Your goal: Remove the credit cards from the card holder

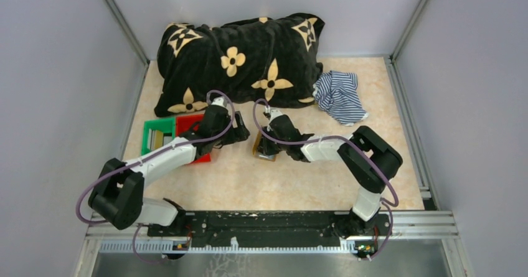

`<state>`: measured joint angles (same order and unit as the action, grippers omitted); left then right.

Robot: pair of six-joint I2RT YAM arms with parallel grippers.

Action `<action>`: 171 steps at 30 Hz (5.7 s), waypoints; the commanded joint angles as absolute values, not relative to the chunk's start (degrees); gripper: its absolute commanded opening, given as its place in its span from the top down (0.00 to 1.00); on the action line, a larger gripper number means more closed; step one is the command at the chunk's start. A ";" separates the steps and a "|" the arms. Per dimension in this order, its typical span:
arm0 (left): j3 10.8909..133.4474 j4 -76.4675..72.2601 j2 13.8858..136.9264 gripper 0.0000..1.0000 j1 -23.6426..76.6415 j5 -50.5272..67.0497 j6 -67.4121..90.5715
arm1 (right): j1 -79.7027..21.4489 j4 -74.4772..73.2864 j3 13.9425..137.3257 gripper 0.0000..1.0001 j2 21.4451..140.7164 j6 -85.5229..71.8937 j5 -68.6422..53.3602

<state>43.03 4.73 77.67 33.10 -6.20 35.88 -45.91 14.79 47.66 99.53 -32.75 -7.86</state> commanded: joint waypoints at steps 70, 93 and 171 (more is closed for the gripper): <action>60.47 17.30 94.17 1.00 30.30 -20.72 33.19 | -38.95 18.62 45.19 1.00 104.29 -32.07 -8.61; 68.81 14.45 98.81 0.24 35.07 -21.35 29.50 | -37.98 20.47 44.03 1.00 105.86 -32.48 -9.61; 46.36 -3.51 86.71 0.69 52.64 -16.81 26.57 | -37.82 19.82 43.48 1.00 103.76 -32.83 -11.95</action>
